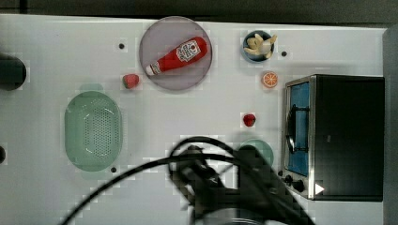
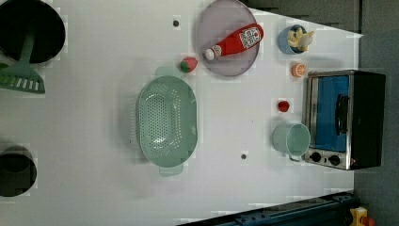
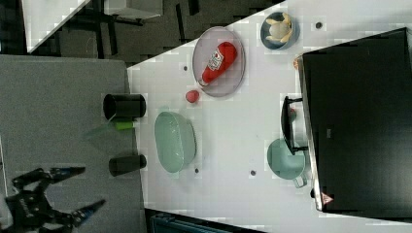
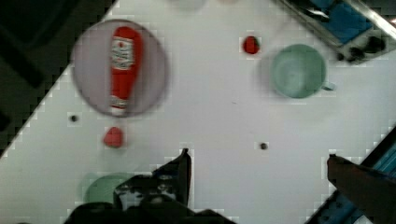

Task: Drag strainer left to right.

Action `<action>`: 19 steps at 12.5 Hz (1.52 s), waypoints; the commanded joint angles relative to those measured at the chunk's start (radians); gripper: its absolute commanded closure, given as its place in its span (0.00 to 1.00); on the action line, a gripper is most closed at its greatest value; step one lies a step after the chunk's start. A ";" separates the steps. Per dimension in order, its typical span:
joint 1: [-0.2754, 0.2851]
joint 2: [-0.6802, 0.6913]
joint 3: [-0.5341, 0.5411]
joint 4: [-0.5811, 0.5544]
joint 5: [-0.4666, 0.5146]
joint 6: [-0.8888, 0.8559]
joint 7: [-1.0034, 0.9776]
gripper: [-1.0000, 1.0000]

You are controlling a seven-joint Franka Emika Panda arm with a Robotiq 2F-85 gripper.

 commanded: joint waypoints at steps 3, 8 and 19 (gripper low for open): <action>0.042 0.269 0.256 -0.062 0.038 0.102 0.343 0.00; 0.048 0.501 0.495 -0.071 0.035 0.290 0.917 0.00; 0.054 0.900 0.549 -0.315 -0.024 0.999 1.166 0.00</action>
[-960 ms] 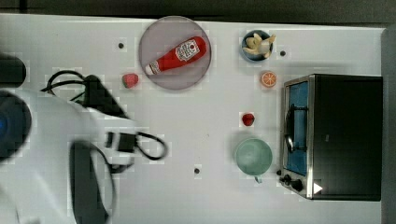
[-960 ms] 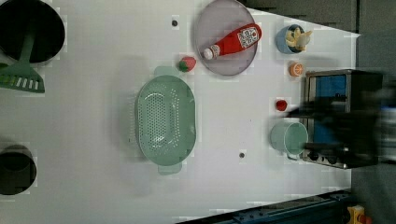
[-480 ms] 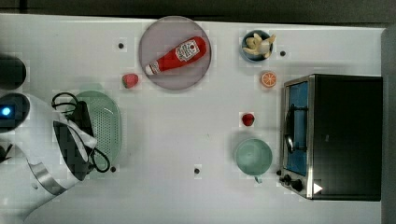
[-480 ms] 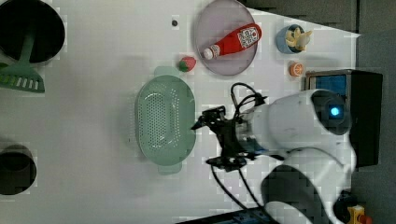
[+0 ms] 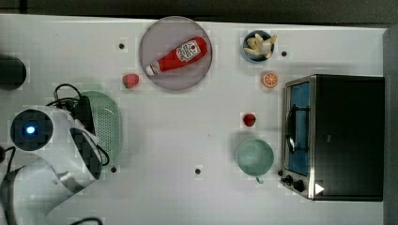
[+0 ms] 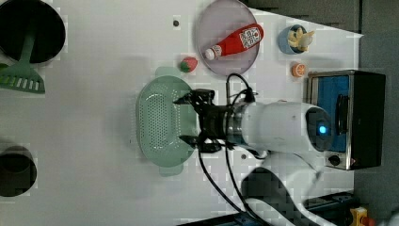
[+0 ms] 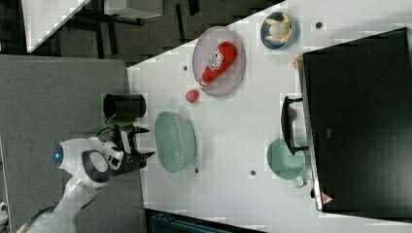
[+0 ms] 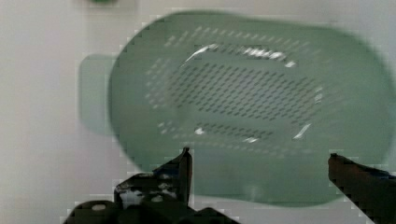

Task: Drag strainer left to right.

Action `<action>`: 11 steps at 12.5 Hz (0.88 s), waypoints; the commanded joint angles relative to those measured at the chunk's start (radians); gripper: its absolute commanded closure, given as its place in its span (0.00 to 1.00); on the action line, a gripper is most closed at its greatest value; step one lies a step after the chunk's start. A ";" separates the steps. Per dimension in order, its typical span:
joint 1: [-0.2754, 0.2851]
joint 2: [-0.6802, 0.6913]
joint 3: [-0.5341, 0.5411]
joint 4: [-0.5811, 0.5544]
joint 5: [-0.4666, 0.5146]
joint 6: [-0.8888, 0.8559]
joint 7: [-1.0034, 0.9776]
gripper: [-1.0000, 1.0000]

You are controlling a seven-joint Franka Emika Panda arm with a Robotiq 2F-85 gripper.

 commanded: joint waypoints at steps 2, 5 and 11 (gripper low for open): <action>0.019 0.137 -0.057 -0.075 0.001 0.115 0.065 0.00; 0.065 0.184 -0.138 -0.075 -0.027 0.139 0.065 0.00; 0.082 0.191 -0.220 -0.095 -0.031 0.179 0.075 0.00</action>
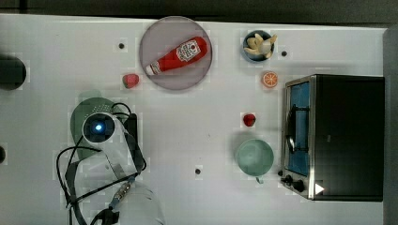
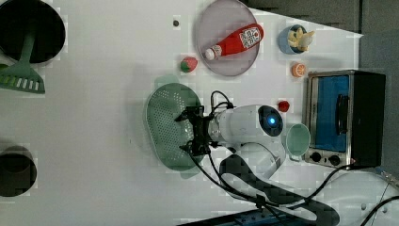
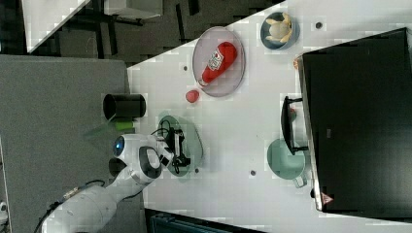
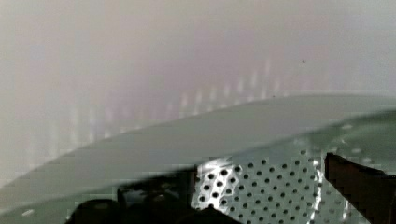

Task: Drag strainer left to right.

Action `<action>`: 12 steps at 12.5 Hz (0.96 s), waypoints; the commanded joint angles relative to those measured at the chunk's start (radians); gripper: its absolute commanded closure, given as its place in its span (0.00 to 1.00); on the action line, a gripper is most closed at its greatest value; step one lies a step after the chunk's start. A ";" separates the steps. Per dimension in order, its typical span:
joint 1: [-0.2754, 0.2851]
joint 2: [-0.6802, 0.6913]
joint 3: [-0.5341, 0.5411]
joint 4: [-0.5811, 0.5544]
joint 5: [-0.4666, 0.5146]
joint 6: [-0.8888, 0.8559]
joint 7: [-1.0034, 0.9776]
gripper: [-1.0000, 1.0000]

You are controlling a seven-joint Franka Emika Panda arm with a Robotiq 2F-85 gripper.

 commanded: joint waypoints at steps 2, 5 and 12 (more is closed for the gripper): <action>-0.002 -0.055 -0.050 0.011 0.007 0.004 0.058 0.00; -0.031 -0.088 -0.075 -0.025 0.007 0.004 0.026 0.00; -0.100 -0.165 -0.163 -0.127 0.007 0.004 -0.152 0.00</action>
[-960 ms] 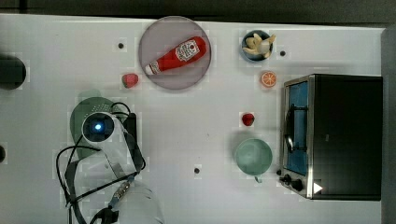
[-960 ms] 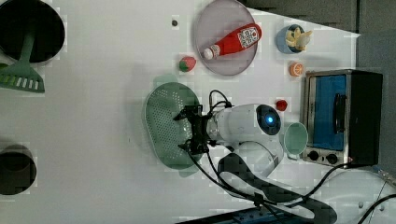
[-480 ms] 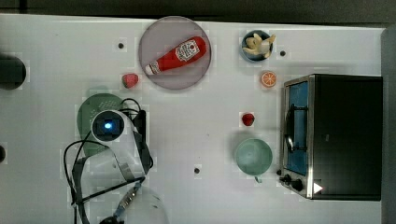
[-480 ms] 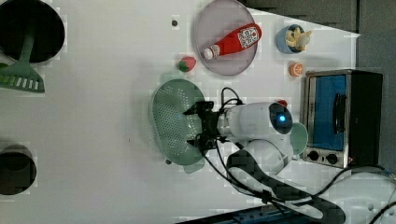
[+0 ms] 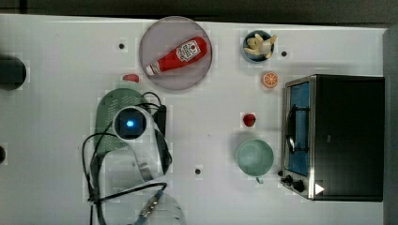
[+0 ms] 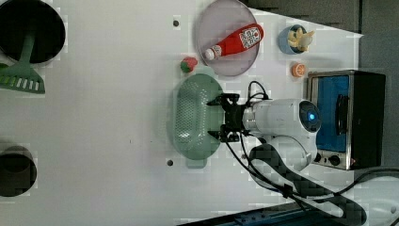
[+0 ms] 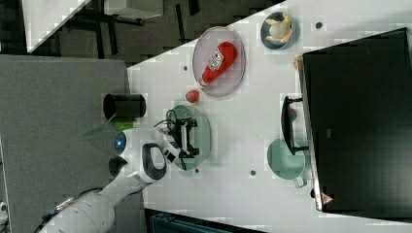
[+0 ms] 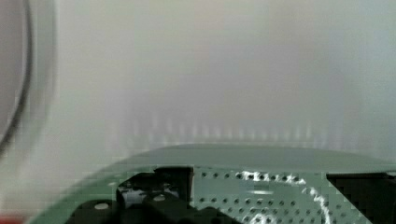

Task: Drag strainer left to right.

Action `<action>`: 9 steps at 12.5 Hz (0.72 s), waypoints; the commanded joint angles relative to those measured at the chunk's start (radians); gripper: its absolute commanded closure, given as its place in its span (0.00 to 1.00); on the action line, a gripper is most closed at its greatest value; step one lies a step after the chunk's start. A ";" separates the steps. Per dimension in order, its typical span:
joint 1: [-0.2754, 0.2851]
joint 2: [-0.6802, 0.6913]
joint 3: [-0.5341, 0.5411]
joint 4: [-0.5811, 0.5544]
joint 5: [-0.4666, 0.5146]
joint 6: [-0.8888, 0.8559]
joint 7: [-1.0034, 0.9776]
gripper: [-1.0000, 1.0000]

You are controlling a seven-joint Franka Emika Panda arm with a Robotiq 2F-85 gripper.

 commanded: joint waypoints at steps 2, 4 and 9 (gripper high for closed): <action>-0.054 -0.044 -0.090 -0.052 -0.001 -0.014 -0.146 0.00; -0.055 -0.045 -0.128 -0.055 -0.001 -0.014 -0.196 0.00; -0.056 -0.046 -0.231 -0.058 -0.002 -0.013 -0.336 0.00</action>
